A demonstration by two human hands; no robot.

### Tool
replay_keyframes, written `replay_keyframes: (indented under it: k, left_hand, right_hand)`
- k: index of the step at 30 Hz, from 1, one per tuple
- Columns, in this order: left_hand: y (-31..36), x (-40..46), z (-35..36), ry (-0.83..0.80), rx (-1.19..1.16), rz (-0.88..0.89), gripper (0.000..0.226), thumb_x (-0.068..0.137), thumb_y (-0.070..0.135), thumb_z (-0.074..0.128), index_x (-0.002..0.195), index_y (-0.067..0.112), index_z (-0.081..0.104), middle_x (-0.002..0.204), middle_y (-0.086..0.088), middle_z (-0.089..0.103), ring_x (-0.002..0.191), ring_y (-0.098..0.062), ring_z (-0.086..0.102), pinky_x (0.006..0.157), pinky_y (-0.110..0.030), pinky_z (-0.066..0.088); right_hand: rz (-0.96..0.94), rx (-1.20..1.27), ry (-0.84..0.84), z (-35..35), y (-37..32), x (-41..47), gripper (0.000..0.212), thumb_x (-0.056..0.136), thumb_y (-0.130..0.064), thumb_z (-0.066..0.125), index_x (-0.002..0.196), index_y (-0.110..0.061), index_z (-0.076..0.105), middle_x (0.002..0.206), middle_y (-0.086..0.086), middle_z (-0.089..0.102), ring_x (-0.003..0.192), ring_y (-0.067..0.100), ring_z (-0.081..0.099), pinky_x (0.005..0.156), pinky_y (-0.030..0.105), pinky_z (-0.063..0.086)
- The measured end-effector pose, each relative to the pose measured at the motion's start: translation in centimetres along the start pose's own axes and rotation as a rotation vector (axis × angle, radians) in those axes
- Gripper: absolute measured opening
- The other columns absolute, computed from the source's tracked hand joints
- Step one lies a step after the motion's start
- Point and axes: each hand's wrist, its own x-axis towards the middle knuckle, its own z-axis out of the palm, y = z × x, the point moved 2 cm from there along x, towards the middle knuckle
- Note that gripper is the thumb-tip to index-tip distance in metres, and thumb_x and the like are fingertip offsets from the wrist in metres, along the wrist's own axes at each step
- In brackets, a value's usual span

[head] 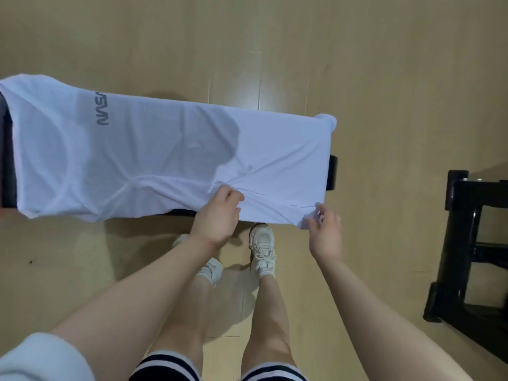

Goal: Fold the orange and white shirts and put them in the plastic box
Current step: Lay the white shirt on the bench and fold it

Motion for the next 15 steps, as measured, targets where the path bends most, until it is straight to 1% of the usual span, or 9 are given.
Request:
replay_keyframes:
  k: [2, 4, 5, 7, 9, 11, 13, 14, 15]
  left_hand:
    - [1.0, 0.6, 1.5, 0.029, -0.006, 0.012, 0.024, 0.089, 0.012, 0.051, 0.11, 0.003, 0.056, 0.118, -0.016, 0.051, 0.097, -0.034, 0.057, 0.077, -0.043, 0.048]
    - [1.8, 0.8, 2.6, 0.061, 0.005, 0.02, 0.025, 0.086, 0.018, 0.053, 0.103, 0.0, 0.059, 0.108, -0.019, 0.055, 0.083, -0.037, 0.059, 0.071, -0.043, 0.048]
    - [2.1, 0.7, 3.0, 0.081, 0.019, 0.021, 0.029, 0.083, 0.023, 0.051, 0.098, 0.0, 0.06, 0.102, -0.019, 0.057, 0.072, -0.037, 0.059, 0.066, -0.042, 0.048]
    - [2.6, 0.5, 3.8, 0.103, 0.045, 0.002, 0.034, 0.076, 0.027, 0.047, 0.09, 0.001, 0.062, 0.091, -0.02, 0.059, 0.057, -0.035, 0.057, 0.058, -0.039, 0.047]
    - [3.1, 0.2, 4.4, 0.081, 0.101, -0.024, 0.025, 0.074, 0.02, 0.06, 0.091, 0.001, 0.063, 0.089, -0.021, 0.059, 0.056, -0.036, 0.058, 0.059, -0.04, 0.047]
    - [3.6, 0.1, 4.8, 0.074, 0.139, -0.06, 0.026, 0.072, 0.01, 0.07, 0.096, 0.001, 0.063, 0.093, -0.022, 0.058, 0.064, -0.038, 0.06, 0.063, -0.043, 0.048]
    - [3.8, 0.1, 4.9, 0.105, 0.151, -0.115, 0.028, 0.073, 0.005, 0.069, 0.1, 0.001, 0.062, 0.097, -0.023, 0.057, 0.072, -0.039, 0.06, 0.066, -0.042, 0.046]
    - [3.8, 0.1, 4.9, 0.12, 0.155, -0.145, 0.028, 0.074, 0.003, 0.068, 0.101, 0.001, 0.062, 0.099, -0.023, 0.056, 0.075, -0.039, 0.059, 0.067, -0.042, 0.046]
    - [3.7, 0.1, 5.0, 0.132, 0.157, -0.17, 0.029, 0.074, 0.003, 0.067, 0.102, 0.001, 0.062, 0.1, -0.023, 0.056, 0.078, -0.039, 0.059, 0.067, -0.042, 0.046]
  right_hand:
    - [0.028, 0.076, -0.031, -0.4, 0.6, 1.4, 0.024, 0.091, -0.018, 0.051, 0.114, -0.01, 0.052, 0.096, -0.001, 0.056, 0.092, 0.022, 0.057, 0.078, 0.032, 0.045]
    - [-0.032, 0.118, -0.117, -0.6, 0.8, 2.4, 0.003, 0.089, -0.014, 0.052, 0.087, -0.013, 0.054, 0.071, -0.008, 0.051, 0.071, 0.016, 0.05, 0.063, 0.025, 0.039]
    - [-0.086, 0.108, -0.151, -0.8, 0.9, 2.8, 0.011, 0.088, -0.011, 0.051, 0.077, -0.015, 0.051, 0.066, -0.009, 0.048, 0.065, 0.014, 0.046, 0.059, 0.021, 0.036]
    - [-0.185, 0.057, -0.202, -2.0, 1.0, 3.5, 0.016, 0.089, -0.009, 0.049, 0.074, -0.015, 0.047, 0.064, -0.009, 0.046, 0.06, 0.011, 0.042, 0.052, 0.013, 0.033]
    - [-0.262, -0.023, -0.203, -3.8, 1.0, 4.3, 0.013, 0.091, -0.009, 0.047, 0.078, -0.013, 0.046, 0.068, -0.006, 0.049, 0.062, 0.013, 0.043, 0.051, 0.012, 0.031]
    - [-0.272, -0.05, -0.175, -5.7, 0.9, 5.6, 0.013, 0.092, -0.012, 0.044, 0.079, -0.013, 0.044, 0.071, -0.002, 0.05, 0.066, 0.019, 0.045, 0.054, 0.02, 0.032]
    - [-0.236, -0.06, -0.146, -6.9, 0.6, 6.6, 0.019, 0.093, -0.014, 0.041, 0.074, -0.016, 0.04, 0.069, -0.002, 0.048, 0.068, 0.023, 0.045, 0.053, 0.029, 0.032]
    - [-0.209, -0.068, -0.146, -7.0, 0.5, 6.9, 0.017, 0.093, -0.016, 0.04, 0.076, -0.015, 0.042, 0.072, 0.0, 0.05, 0.072, 0.026, 0.049, 0.055, 0.031, 0.033]
    - [-0.18, -0.113, -0.146, -6.9, 0.4, 7.1, 0.012, 0.093, -0.018, 0.041, 0.084, -0.013, 0.046, 0.079, 0.004, 0.055, 0.08, 0.029, 0.053, 0.061, 0.033, 0.037]
